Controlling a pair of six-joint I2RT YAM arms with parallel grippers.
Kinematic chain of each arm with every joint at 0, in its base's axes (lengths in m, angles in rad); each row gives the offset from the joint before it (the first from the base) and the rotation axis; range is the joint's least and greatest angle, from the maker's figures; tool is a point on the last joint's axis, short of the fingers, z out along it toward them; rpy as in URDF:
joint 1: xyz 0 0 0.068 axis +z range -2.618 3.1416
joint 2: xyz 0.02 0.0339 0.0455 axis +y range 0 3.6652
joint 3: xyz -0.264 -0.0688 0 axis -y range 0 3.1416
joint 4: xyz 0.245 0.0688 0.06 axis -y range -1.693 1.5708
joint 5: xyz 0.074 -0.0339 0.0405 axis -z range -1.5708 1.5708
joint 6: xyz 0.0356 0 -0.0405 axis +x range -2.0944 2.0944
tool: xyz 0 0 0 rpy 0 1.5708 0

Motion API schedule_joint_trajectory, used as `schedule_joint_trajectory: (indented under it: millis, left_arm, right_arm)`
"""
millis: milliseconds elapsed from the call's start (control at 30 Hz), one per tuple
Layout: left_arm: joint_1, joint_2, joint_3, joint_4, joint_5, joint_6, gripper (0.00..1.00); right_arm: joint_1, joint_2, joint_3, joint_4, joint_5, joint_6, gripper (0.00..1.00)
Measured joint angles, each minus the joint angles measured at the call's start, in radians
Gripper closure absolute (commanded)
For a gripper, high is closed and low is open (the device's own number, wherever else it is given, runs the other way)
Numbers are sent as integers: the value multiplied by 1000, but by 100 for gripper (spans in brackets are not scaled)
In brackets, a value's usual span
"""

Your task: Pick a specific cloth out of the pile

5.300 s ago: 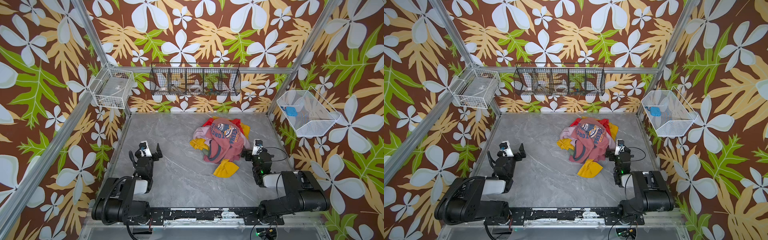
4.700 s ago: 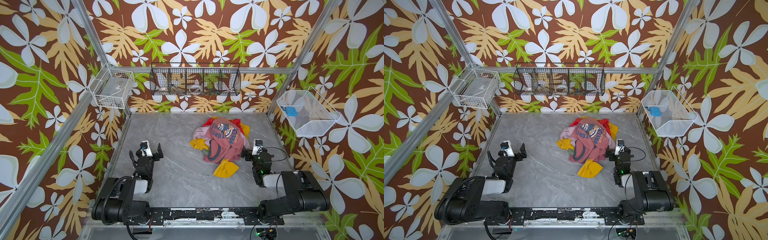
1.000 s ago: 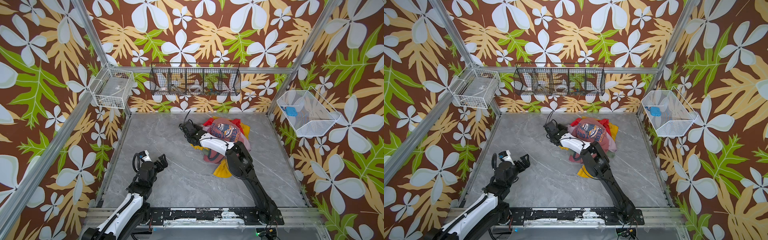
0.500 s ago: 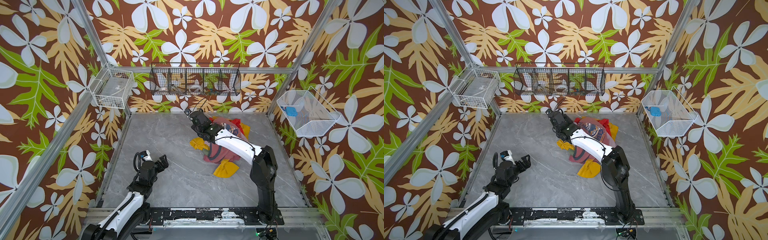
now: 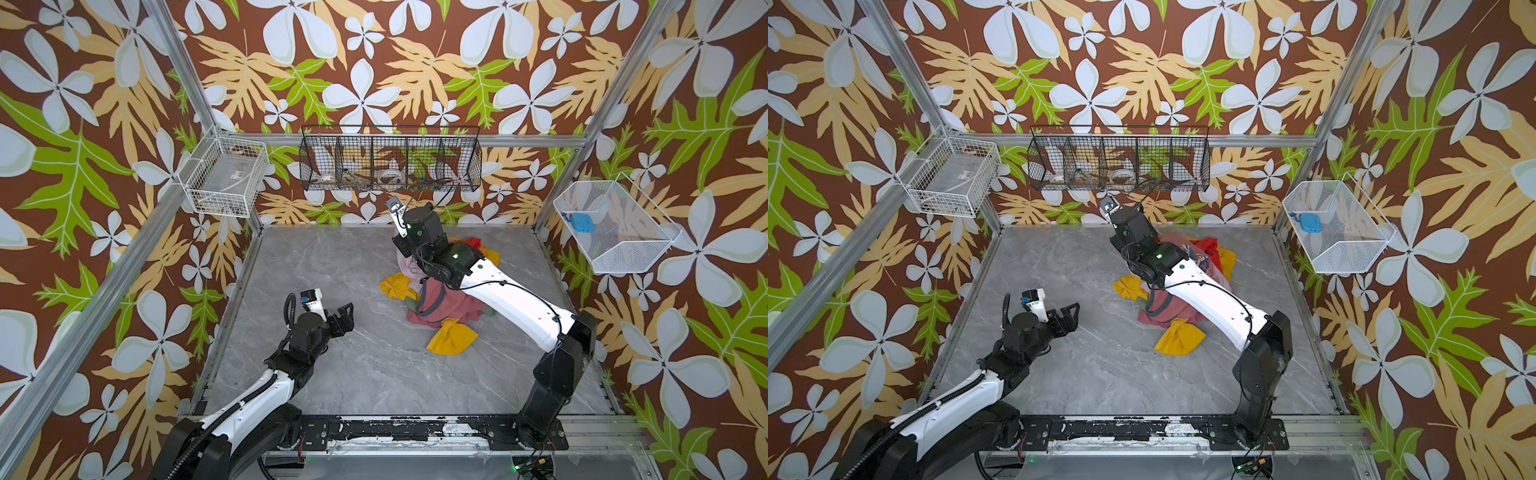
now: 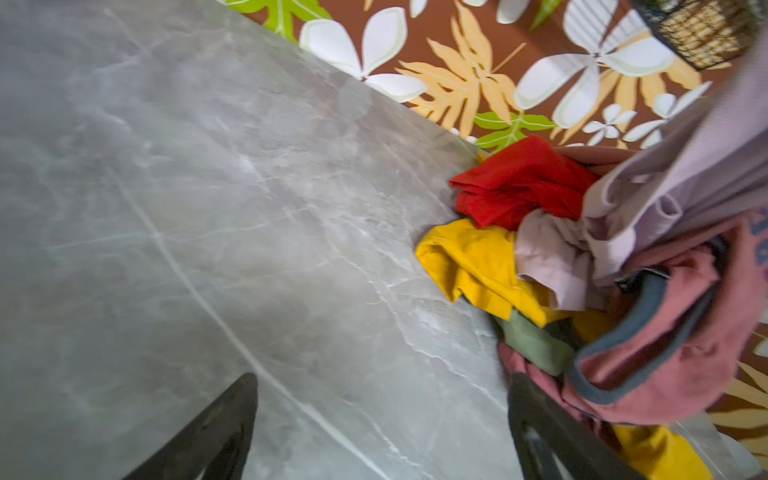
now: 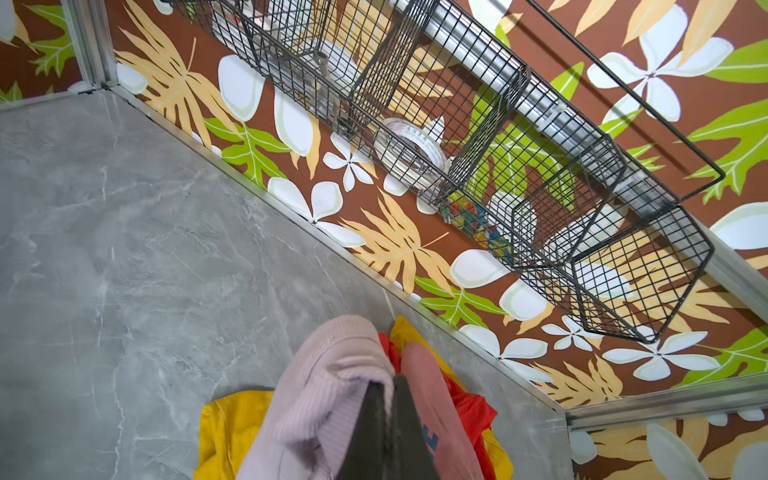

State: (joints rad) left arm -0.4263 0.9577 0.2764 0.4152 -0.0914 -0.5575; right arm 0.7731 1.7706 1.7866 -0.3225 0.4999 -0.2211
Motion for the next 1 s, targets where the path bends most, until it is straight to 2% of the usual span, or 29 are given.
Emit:
schedule_joint_trajectory:
  millis: [100,200,367,533,667,833,1000]
  left_arm:
    - [-63,29,52,51,17,34,6]
    - [-81,64,114,117,64,60,5]
    - [-88,170,275,180,203,119,6]
    - [-106,315,402,198,341,176,8]
    - [-122,395,454,194,387,216,9]
    - [-126,468,505,215,385,218,10]
    - [-128,557,602,218,406,217,21]
  right_arm:
    - [0,-19,-20,-8,-54,23,100]
    - [-2,-39,-23,-14,-124,53,100]
    - [-3,-79,-50,0,-223,95,100]
    - [-40,-122,-168,37,-330,150,100]
    - [-72,-159,-251,57,-401,197,100]
    - [-93,-206,-320,108,-483,242,100]
    - [-113,-244,-410,147,-536,278,100]
